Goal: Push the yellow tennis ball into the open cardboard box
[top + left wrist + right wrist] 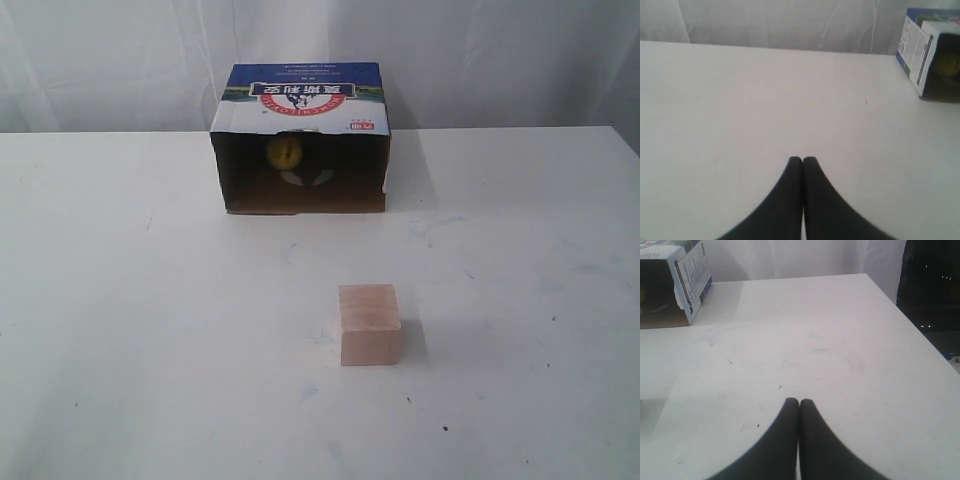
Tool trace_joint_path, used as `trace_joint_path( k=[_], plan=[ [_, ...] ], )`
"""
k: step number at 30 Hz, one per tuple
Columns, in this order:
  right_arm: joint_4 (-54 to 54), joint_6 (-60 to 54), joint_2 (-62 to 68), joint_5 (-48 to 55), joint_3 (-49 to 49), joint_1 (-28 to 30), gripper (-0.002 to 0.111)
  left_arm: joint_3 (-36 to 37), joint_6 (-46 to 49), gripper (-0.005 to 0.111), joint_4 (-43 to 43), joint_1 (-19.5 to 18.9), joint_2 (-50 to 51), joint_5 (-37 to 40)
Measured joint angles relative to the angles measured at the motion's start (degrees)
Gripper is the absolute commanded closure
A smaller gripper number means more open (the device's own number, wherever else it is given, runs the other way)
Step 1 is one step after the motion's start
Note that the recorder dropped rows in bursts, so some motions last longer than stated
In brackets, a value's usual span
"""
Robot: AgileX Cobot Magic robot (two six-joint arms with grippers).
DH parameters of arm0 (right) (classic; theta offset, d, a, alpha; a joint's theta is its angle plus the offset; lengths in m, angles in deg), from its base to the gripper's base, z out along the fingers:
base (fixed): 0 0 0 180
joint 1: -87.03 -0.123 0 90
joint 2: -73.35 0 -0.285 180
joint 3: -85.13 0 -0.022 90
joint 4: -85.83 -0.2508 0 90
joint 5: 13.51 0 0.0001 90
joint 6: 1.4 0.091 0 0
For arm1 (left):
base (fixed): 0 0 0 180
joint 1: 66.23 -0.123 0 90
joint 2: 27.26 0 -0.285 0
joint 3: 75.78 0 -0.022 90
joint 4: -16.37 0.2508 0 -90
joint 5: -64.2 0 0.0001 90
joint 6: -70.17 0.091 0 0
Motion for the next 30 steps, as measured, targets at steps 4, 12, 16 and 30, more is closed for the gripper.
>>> trace_joint_path(
  k=[4,12,16,30],
  plan=[
    [0.00,0.00,0.00,0.00,0.00,-0.10,0.108,0.13,-0.23,0.107,0.65,4.67,-0.19,9.18],
    [0.00,0.00,0.00,0.00,0.00,-0.10,0.108,0.17,-0.85,0.107,-3.75,10.42,-0.19,10.06],
    [0.00,0.00,0.00,0.00,0.00,-0.10,0.108,0.17,0.34,0.107,-3.59,10.42,-0.19,4.36],
    [0.00,0.00,0.00,0.00,0.00,-0.10,0.108,0.17,1.82,0.107,-0.13,10.42,-0.19,13.71]
  ],
)
